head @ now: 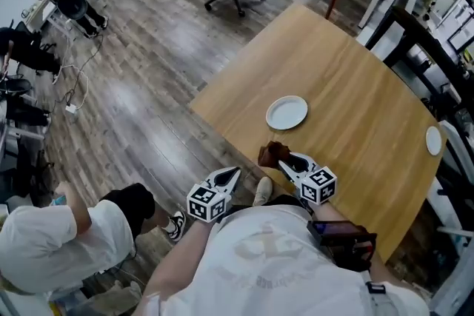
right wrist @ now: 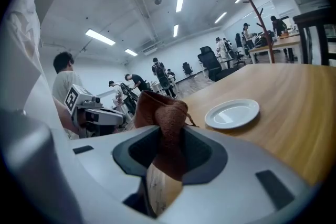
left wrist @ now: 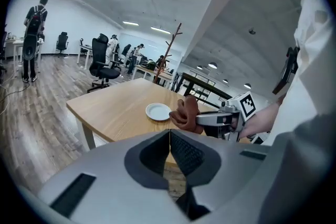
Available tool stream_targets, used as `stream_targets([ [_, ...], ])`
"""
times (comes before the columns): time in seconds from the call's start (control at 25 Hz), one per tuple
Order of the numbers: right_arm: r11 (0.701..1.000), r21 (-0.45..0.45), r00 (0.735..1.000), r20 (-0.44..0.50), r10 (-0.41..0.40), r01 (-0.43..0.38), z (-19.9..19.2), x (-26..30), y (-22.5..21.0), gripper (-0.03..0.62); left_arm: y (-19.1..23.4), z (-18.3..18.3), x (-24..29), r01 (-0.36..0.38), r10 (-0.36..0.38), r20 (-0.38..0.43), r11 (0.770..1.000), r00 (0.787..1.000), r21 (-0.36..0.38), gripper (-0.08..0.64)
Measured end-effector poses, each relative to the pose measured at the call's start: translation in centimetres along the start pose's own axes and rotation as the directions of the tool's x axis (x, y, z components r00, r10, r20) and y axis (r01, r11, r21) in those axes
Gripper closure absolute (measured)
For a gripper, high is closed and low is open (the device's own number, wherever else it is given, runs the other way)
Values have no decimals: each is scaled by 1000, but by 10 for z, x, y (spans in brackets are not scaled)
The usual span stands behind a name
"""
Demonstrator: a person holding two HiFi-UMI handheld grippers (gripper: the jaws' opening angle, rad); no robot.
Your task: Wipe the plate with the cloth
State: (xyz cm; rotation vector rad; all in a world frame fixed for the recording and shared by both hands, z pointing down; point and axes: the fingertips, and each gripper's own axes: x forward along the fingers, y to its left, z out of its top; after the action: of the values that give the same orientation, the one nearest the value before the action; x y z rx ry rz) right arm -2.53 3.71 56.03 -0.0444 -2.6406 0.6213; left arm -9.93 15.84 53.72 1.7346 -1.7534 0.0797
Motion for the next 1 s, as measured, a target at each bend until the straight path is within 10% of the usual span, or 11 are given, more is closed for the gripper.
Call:
stream_targets([
  [1.0,945,105,949,36,-313,308,2,11,-84,466,-3,50,97,315,-270,-240,933,933,173,548],
])
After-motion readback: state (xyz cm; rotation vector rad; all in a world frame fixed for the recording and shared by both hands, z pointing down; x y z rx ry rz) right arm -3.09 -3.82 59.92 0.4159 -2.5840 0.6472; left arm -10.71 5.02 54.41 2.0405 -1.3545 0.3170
